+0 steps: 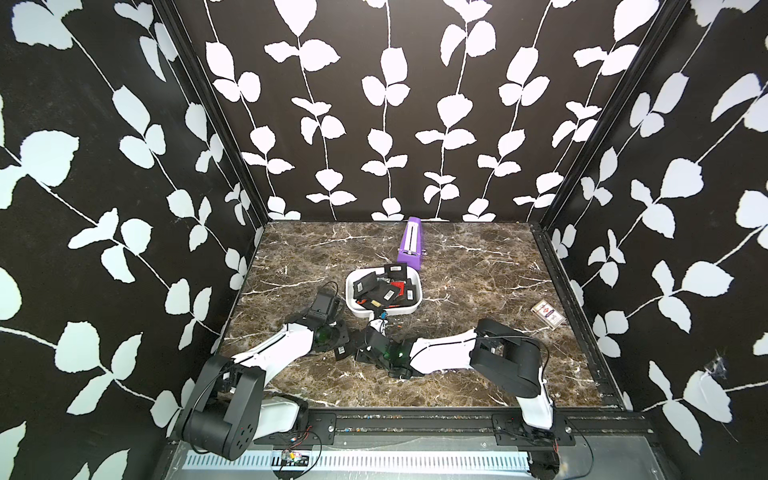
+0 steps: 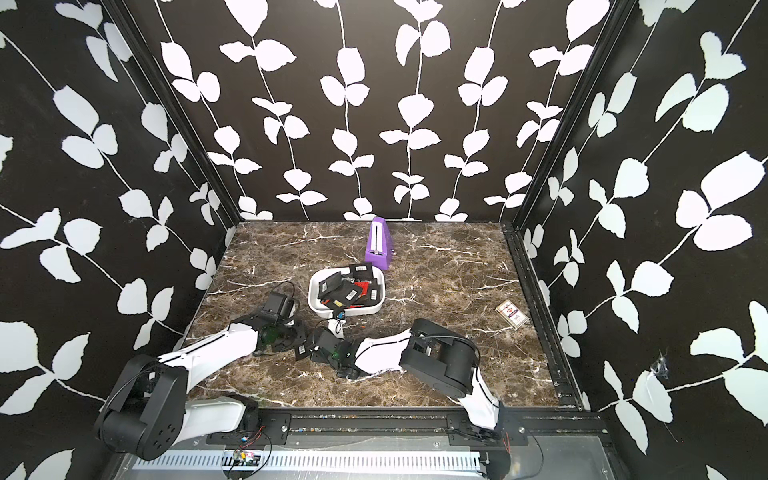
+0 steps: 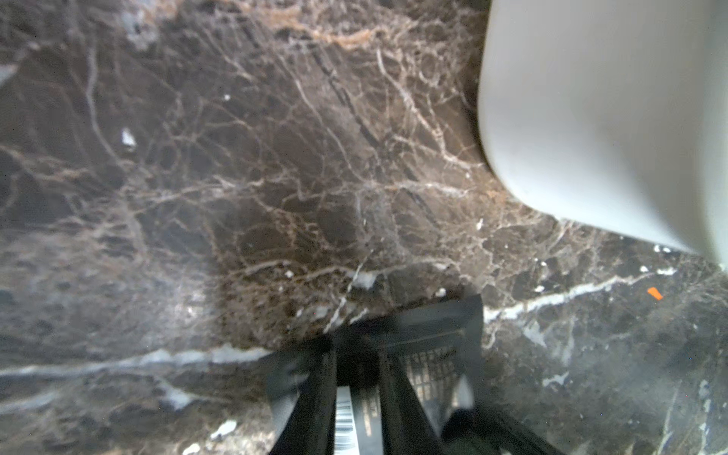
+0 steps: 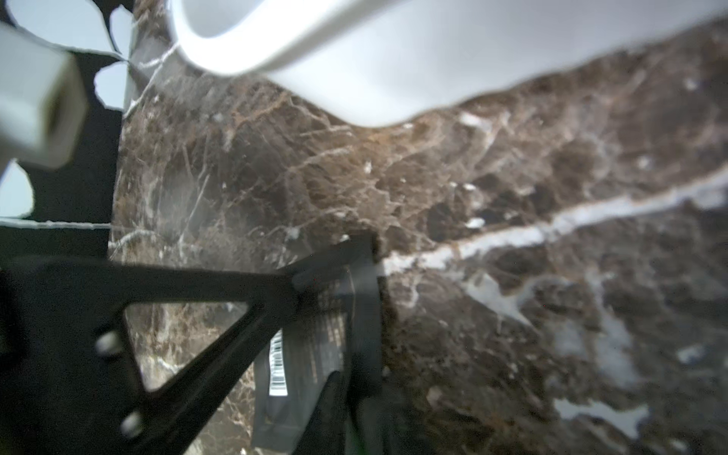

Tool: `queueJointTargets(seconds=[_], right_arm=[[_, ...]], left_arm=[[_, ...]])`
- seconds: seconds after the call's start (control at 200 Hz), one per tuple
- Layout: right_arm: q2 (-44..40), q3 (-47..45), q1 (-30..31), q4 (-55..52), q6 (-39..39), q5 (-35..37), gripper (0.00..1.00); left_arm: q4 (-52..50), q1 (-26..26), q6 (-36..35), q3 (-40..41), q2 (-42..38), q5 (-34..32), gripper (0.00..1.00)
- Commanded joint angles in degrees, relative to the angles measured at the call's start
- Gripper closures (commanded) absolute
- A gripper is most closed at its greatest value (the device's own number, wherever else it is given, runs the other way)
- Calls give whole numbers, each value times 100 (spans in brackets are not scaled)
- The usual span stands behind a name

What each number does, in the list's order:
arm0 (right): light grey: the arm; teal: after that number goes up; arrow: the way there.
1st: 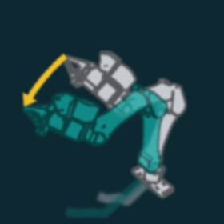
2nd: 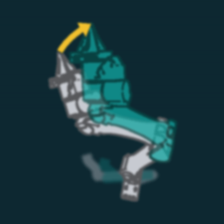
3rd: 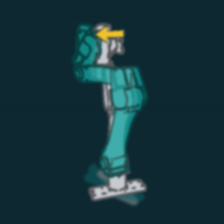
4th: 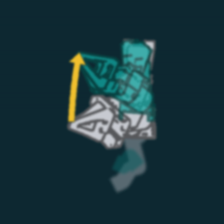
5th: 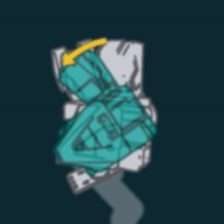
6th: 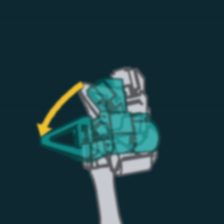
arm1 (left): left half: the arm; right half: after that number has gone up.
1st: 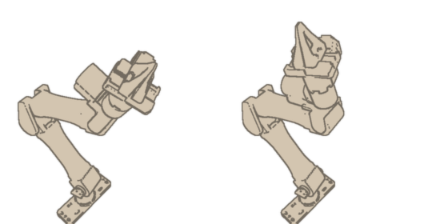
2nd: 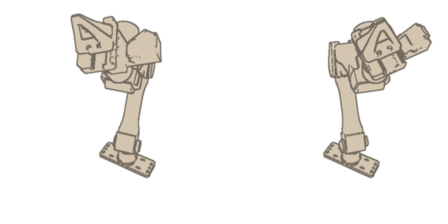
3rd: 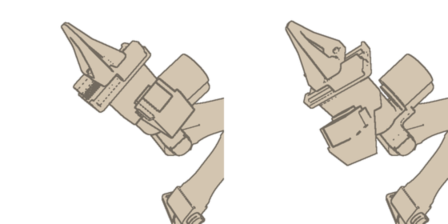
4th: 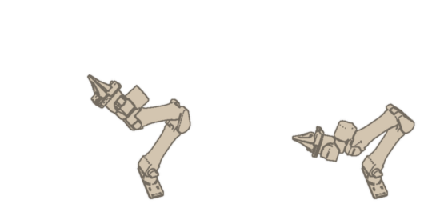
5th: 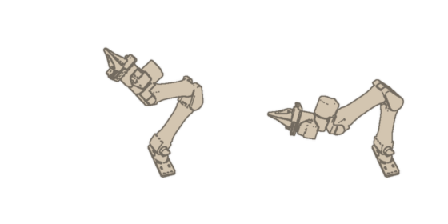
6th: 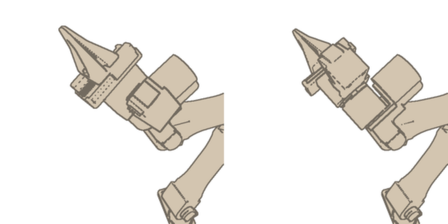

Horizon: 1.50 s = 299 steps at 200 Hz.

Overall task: Put the tea bags into the storage box
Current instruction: Pick up the tea bag from the center of the board, then place the tea bag in the storage box.

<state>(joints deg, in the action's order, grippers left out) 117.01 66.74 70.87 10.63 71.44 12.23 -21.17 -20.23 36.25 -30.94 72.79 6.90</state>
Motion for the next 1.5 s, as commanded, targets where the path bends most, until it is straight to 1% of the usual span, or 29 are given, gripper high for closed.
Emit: queueJointTargets(seconds=[0.0, 0.01, 0.17, 0.29, 0.4, 0.48, 0.585, 0.695, 0.785, 0.855, 0.875, 0.95, 1.085, 1.195, 1.375, 1.49], right_arm=[[46, 321, 28, -445, -98, 74, 99], [36, 344, 31, -498, -113, 73, 100], [-286, 507, 32, -1079, -361, 167, 100], [-654, 498, 41, -1438, -474, 290, 100], [-1021, 495, 54, -1831, -491, 361, 100], [-1289, 581, 67, -2287, -471, 336, 100], [-1665, 489, 111, -2520, -499, 403, 100], [-2050, 430, 107, -2753, -498, 375, 100], [-2335, 491, 128, -3074, -686, 299, 100], [-2476, 353, 129, -3156, -768, 330, 100], [-2698, 299, 129, -3158, -793, 349, 100], [-2980, 121, 129, -3179, -902, 344, 100], [-3450, 38, 115, -3485, -1168, 483, 100], [-3870, -145, 102, -3536, -1315, 637, 100], [-4340, -401, -270, -3648, -1343, 538, 100], [-4540, -512, -605, -3415, -1411, 345, 100]], left_arm=[[-668, -43, 48, 178, -55, 67, 77], [-693, -43, 46, 174, -66, 66, 77], [-868, -43, 86, 1, -435, 122, 74], [-1081, -40, 48, -247, -750, 168, 66], [-1382, -38, 60, -462, -1058, 39, 53], [-1521, -42, 127, -530, -1368, 33, 52], [-1694, -42, 137, -613, -1775, -12, 46], [-1960, -41, 188, -820, -2033, -14, 46], [-2195, -42, 150, -1088, -2135, 6, 46], [-2257, -43, 62, -1230, -2217, -57, 46], [-2292, -43, 64, -1278, -2230, -74, 46], [-2516, -42, 104, -1508, -2300, -133, 45], [-2295, -41, 147, -1560, -2576, -146, 43], [-2542, -44, 94, -1736, -2672, -345, 42], [-2990, -43, 35, -2021, -2932, -566, 42], [-3021, -45, 150, -1986, -3230, -538, 40]])
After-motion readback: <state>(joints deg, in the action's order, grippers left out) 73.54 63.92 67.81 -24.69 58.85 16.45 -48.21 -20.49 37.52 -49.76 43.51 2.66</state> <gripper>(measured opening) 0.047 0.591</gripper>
